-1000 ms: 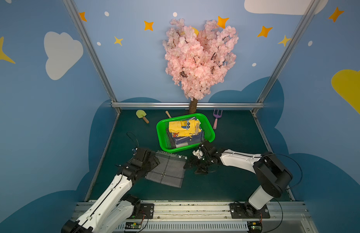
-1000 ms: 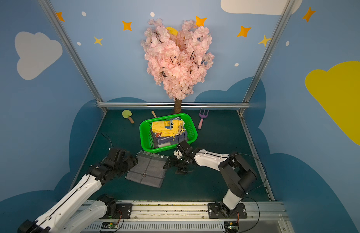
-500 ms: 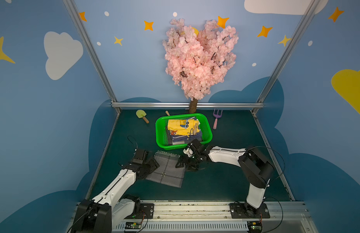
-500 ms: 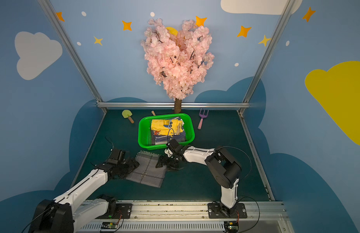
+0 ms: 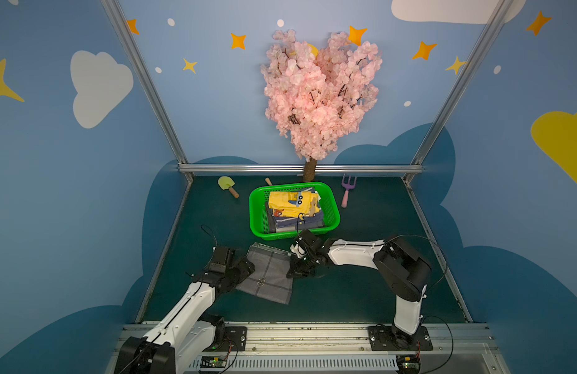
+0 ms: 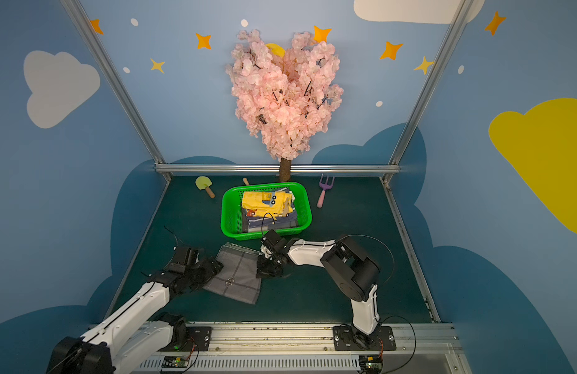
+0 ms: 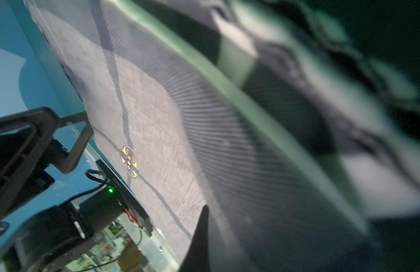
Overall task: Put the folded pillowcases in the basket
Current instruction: Pick up the pillowcase at the center of the board.
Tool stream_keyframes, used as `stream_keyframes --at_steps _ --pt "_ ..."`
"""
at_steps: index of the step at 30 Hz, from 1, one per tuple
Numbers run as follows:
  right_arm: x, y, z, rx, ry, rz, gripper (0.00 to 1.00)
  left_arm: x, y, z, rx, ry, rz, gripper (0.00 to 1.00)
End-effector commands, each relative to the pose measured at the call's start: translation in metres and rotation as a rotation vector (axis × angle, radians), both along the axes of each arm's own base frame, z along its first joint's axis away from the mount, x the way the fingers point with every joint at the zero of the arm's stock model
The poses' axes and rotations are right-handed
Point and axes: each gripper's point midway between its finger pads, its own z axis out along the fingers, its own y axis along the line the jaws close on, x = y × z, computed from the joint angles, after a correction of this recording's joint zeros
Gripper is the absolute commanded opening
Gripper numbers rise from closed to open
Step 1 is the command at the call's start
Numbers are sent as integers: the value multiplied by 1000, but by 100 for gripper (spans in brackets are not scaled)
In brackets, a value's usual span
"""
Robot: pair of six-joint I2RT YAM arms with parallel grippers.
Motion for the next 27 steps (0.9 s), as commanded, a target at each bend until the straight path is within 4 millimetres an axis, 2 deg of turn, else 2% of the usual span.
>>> stream_keyframes --at_steps 1,6,10,13,15,18,20,23,27 --pt "-12 -6 -6 -48 -1 26 0 -29 -2 -12 -37 82 2 80" --pt "-21 -7 15 -65 -49 82 0 -32 -3 13 -57 -1 2 80" --pt "-21 -12 52 -89 -140 139 0 -25 -7 35 -72 -60 -18 81" --pt "-14 -18 84 -98 -221 178 0 -16 -18 46 -108 -72 -68 82" --pt "-10 -20 106 -86 -261 202 0 -9 -33 53 -169 -76 -121 83" --pt "-4 -21 127 -75 -291 233 0 1 -45 57 -207 -70 -173 85" --pt "-3 -22 132 -76 -290 251 0 8 -46 59 -188 -72 -190 85" --pt "-3 -24 128 -74 -264 257 0 15 -49 56 -191 -77 -204 86" --pt "-4 -25 121 -79 -239 262 0 18 -61 38 -262 -56 -224 98"
